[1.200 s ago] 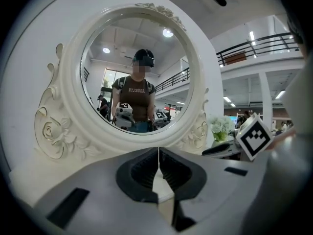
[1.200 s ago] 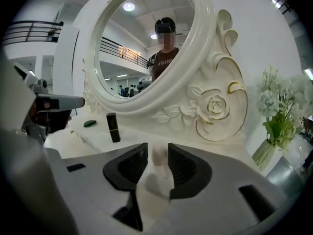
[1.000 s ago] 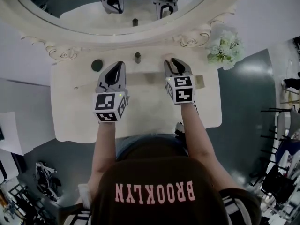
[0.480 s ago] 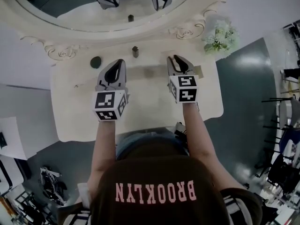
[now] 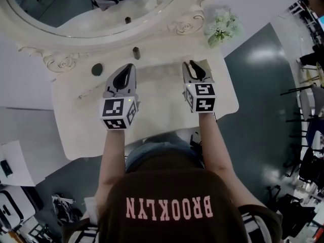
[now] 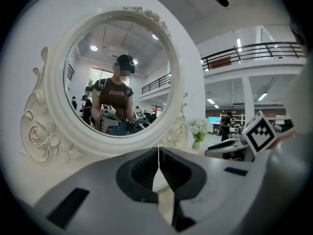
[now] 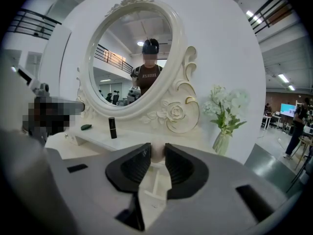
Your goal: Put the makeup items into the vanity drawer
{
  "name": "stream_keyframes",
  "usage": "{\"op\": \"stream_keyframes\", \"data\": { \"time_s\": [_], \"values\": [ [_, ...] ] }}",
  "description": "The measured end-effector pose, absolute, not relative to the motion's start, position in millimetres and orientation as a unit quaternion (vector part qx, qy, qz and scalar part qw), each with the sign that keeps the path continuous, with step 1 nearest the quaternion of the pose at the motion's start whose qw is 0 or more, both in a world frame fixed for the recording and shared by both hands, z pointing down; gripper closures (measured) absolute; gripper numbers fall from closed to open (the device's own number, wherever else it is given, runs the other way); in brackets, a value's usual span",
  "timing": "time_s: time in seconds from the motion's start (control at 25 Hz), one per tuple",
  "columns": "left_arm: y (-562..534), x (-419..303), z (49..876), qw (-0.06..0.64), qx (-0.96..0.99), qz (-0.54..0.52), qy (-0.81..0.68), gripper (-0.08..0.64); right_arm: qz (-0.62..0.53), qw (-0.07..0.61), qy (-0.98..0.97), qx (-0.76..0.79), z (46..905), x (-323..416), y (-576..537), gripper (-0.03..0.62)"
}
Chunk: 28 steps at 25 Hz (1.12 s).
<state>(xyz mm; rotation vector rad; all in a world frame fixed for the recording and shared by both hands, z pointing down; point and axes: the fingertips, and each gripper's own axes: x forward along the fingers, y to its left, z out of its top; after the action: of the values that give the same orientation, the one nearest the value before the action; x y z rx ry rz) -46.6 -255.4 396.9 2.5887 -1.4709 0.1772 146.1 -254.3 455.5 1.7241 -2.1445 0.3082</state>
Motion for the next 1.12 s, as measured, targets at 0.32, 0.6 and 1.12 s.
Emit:
{"op": "stream_keyframes", "data": {
  "time_s": [0.32,0.6,1.12],
  "values": [
    [-257,-10,404,0.082,0.874,0.067,-0.474,0.552,0.137,0.19,-0.743,0.627,474,190,-246,0.514],
    [-264,18,421,0.092,0.874,0.085,-0.47,0.552,0.144,0.258,-0.738,0.607,509,222,-245,0.512],
    [-283,33,441,0.113,0.855,0.097,-0.496,0.553,0.178,0.309,-0.732,0.58,544,246,-270,0.493]
  ]
}}
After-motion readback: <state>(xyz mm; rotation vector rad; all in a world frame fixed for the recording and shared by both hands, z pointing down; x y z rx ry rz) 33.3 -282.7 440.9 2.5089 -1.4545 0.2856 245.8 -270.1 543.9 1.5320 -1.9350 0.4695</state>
